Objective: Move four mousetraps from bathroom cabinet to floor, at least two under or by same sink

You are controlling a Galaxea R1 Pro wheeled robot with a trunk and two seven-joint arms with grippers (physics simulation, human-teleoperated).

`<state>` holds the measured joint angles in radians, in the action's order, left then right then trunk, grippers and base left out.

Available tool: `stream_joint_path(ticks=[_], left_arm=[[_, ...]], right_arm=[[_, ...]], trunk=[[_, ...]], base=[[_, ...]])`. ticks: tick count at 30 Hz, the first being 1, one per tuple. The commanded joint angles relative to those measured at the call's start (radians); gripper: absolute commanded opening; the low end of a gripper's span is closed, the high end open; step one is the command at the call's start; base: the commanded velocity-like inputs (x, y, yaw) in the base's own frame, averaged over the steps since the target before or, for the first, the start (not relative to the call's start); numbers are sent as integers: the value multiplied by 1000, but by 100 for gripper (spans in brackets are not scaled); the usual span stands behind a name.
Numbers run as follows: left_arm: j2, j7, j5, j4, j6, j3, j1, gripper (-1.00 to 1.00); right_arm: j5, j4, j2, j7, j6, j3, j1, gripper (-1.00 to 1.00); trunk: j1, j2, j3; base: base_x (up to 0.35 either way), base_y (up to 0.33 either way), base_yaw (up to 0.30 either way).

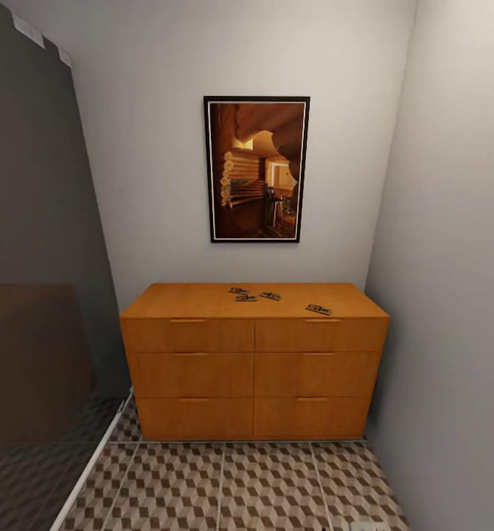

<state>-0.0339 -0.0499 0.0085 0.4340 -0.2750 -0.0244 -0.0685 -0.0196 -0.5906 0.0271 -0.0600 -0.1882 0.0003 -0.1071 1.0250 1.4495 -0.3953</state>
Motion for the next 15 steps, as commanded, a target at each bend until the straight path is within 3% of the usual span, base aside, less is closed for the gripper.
stream_joint_path(ticks=[1,15], left_arm=[[1,-2,1,-1,-5,0,-4,100],[6,-4,1,-13,-31,-1,-10,100]], right_arm=[[-2,0,2,-4,-3,0,-1,100],[-3,-3,7,-6,-2,-1,-1,100]], trunk=[[0,1,-1],[0,1,-1]], base=[[0,0,0],[0,0,0]])
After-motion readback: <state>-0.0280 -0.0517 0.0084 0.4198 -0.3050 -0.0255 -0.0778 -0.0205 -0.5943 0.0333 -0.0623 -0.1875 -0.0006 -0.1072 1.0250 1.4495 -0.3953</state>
